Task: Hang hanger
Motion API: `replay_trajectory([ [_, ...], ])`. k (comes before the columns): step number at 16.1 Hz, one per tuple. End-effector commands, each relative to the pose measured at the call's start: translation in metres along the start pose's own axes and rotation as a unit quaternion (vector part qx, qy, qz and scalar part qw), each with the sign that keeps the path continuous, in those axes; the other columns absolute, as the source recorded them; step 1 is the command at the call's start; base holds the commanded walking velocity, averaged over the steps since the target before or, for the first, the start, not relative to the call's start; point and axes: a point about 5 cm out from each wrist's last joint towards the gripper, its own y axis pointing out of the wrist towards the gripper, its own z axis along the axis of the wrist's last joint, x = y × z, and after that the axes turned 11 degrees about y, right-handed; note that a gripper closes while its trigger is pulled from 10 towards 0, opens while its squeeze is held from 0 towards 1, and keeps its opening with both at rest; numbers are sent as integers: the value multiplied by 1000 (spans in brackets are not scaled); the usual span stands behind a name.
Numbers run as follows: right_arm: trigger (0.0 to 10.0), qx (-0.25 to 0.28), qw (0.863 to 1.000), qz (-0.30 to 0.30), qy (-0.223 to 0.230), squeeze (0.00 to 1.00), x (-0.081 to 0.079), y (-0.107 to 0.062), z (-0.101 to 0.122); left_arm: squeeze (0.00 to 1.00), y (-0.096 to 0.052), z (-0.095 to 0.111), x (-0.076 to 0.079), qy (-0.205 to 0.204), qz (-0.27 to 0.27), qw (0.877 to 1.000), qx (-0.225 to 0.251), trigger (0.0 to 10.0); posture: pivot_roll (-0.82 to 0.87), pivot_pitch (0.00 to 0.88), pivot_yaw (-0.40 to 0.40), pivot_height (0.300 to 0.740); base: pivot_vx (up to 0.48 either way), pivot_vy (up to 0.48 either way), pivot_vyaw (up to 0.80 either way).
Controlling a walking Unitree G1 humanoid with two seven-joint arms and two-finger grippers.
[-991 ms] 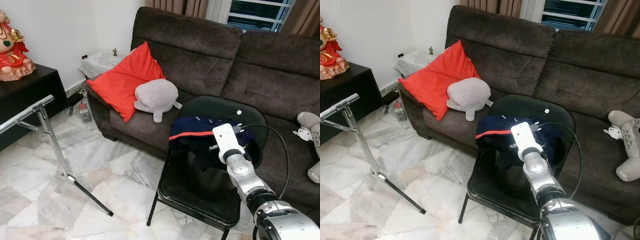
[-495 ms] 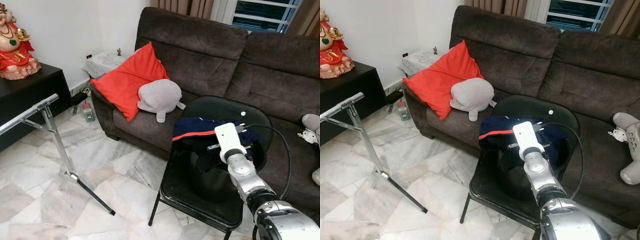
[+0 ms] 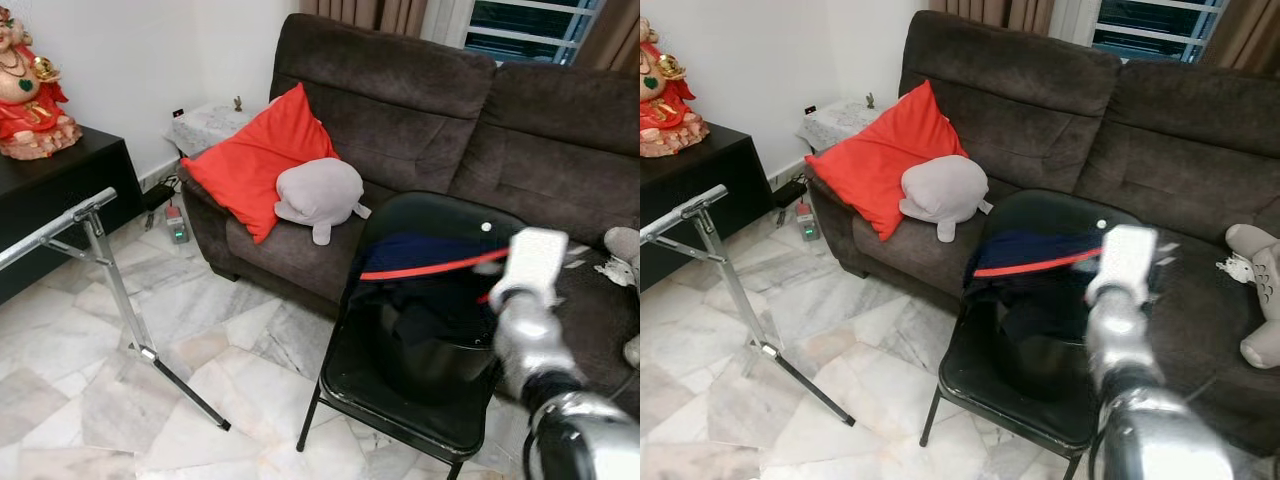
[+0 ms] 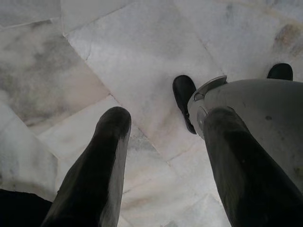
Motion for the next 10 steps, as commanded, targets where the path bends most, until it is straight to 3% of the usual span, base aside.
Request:
replay_trajectory([
  [1, 0, 58, 998, -15, 33, 0, 1, 9, 33, 0, 0, -3, 2, 4, -2, 1000, -8, 10000, 93, 0, -34, 740, 0, 0, 0],
  [2, 0, 70, 997, -19, 37, 0, 3, 11, 41, 0, 0, -2, 2, 4, -2, 1000, -8, 10000, 90, 0, -34, 740, 0, 0, 0],
  [8, 0, 226, 973, 17, 40, 0, -1, 22, 154, 0, 0, 0, 2, 3, -1, 1000, -5, 10000, 64, 0, -31, 740, 0, 0, 0],
  [10, 0, 227, 972, 44, 40, 0, -14, 20, 163, 0, 0, 0, 1, 5, -1, 1000, -5, 10000, 50, 0, -32, 740, 0, 0, 0],
])
